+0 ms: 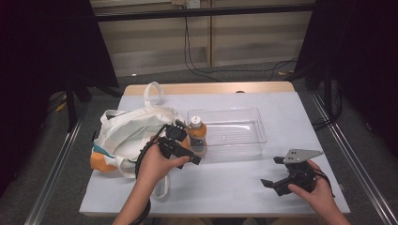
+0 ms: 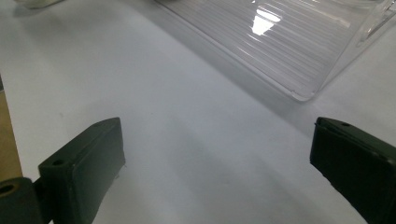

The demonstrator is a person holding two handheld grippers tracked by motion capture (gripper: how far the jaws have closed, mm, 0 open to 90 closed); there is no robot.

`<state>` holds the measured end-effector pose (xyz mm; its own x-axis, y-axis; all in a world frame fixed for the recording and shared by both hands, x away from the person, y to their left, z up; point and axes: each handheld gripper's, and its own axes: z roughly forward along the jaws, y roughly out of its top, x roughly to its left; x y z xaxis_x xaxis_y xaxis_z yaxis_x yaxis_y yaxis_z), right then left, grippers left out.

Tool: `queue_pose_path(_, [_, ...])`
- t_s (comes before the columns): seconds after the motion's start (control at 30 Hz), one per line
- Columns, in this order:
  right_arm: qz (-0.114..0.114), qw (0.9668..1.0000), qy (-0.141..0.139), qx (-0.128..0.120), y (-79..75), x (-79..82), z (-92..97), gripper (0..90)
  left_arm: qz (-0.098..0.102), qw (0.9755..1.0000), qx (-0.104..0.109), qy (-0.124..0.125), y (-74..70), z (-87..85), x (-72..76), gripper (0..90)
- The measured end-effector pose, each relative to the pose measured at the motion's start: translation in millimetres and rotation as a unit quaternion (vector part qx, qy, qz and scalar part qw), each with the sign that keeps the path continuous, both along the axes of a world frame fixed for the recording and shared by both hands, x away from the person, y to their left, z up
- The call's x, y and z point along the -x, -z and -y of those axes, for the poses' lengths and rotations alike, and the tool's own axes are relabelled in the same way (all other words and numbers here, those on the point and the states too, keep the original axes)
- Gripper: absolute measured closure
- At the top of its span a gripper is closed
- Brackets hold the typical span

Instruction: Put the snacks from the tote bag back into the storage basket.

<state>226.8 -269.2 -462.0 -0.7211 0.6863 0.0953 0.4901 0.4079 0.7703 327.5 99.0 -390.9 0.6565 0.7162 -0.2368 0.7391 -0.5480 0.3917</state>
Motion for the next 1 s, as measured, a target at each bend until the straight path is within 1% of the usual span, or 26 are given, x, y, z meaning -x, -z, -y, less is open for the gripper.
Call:
queue_pose_path(0.07, [-0.001, 1.0, -0.001, 0.0, 0.2, -0.1, -0.2, 2.7, 0.0, 1.0, -0.006, 0.004, 0.9, -1.1, 0.5, 10.0])
queue_pose_path(0.13, [-0.002, 1.0, -0.001, 0.0, 0.3, 0.0, -0.4, 2.7, -0.002, 1.0, -0.002, 0.002, 3.0, -0.6, 1.8, 10.0])
queue_pose_path(0.23, [-0.004, 1.0, -0.001, 0.0, 0.7, 0.2, -0.7, 2.7, 0.002, 1.0, -0.001, -0.001, 7.0, 0.6, 3.7, 10.0])
queue_pose_path(0.27, [-0.004, 1.0, -0.002, 0.001, 0.8, 0.1, -0.7, 2.7, -0.001, 1.0, -0.004, 0.006, 7.7, 0.0, 3.5, 10.0])
queue_pose_path(0.3, [-0.003, 1.0, -0.002, 0.001, 0.8, 0.0, -0.8, 2.7, 0.002, 0.9999, -0.006, 0.009, 8.4, 0.0, 4.0, 10.0])
queue_pose_path(0.4, [-0.002, 1.0, -0.002, 0.001, 0.7, 0.1, -0.8, 2.8, 0.0, 0.9999, -0.005, 0.009, 9.7, 0.3, 5.8, 10.0])
queue_pose_path(0.43, [-0.003, 1.0, -0.002, 0.001, 0.8, 0.2, -0.8, 2.8, 0.0, 1.0, -0.003, 0.005, 10.3, 0.9, 6.7, 10.0])
queue_pose_path(0.47, [-0.004, 1.0, -0.001, 0.002, 0.9, 0.2, -0.7, 2.8, 0.0, 0.9999, -0.006, 0.013, 10.8, 0.0, 6.2, 10.0])
queue_pose_path(0.53, [-0.004, 1.0, -0.003, 0.003, 1.1, 0.0, -0.3, 2.8, 0.004, 0.9999, -0.002, 0.016, 12.0, -0.3, 6.9, 10.0])
queue_pose_path(0.57, [-0.004, 1.0, -0.003, 0.003, 1.1, 0.1, -0.4, 2.8, 0.003, 0.9999, 0.001, 0.015, 12.5, -0.2, 7.6, 10.0])
queue_pose_path(0.63, [-0.004, 1.0, -0.003, 0.002, 0.9, 0.2, -0.5, 2.8, 0.004, 0.9998, -0.005, 0.019, 13.3, -1.0, 8.2, 10.0])
queue_pose_path(0.67, [-0.004, 1.0, -0.003, 0.003, 0.9, 0.2, -0.6, 2.8, 0.008, 0.9998, -0.001, 0.016, 15.1, -0.8, 9.1, 10.0])
queue_pose_path(0.7, [-0.004, 1.0, -0.003, 0.004, 1.1, 0.1, -0.7, 2.8, 0.006, 0.9999, -0.001, 0.013, 15.4, -1.0, 9.7, 10.0])
queue_pose_path(0.73, [-0.004, 1.0, -0.003, 0.004, 1.3, 0.1, -0.9, 2.8, 0.007, 0.9998, -0.001, 0.016, 16.0, -1.4, 9.7, 10.0])
queue_pose_path(0.77, [-0.003, 1.0, -0.005, 0.004, 1.5, -0.1, -1.1, 2.8, 0.006, 0.9999, 0.001, 0.012, 17.2, -1.0, 10.7, 10.0])
queue_pose_path(0.83, [-0.005, 1.0, -0.005, 0.004, 1.5, 0.1, -1.5, 2.8, 0.006, 0.9999, 0.002, 0.015, 19.1, -1.8, 11.0, 10.0])
queue_pose_path(0.9, [-0.003, 1.0, -0.006, 0.006, 1.7, 0.0, -1.6, 2.9, 0.007, 0.9999, 0.003, 0.013, 21.1, -1.9, 11.8, 10.0])
queue_pose_path(0.93, [-0.005, 1.0, -0.005, 0.006, 1.8, 0.1, -1.7, 2.9, 0.007, 0.9998, 0.001, 0.019, 21.6, -2.9, 11.6, 10.0])
queue_pose_path(1.0, [-0.005, 1.0, -0.005, 0.006, 1.9, 0.1, -1.5, 2.9, 0.006, 0.9998, 0.002, 0.02, 22.7, -3.6, 12.3, 10.0])
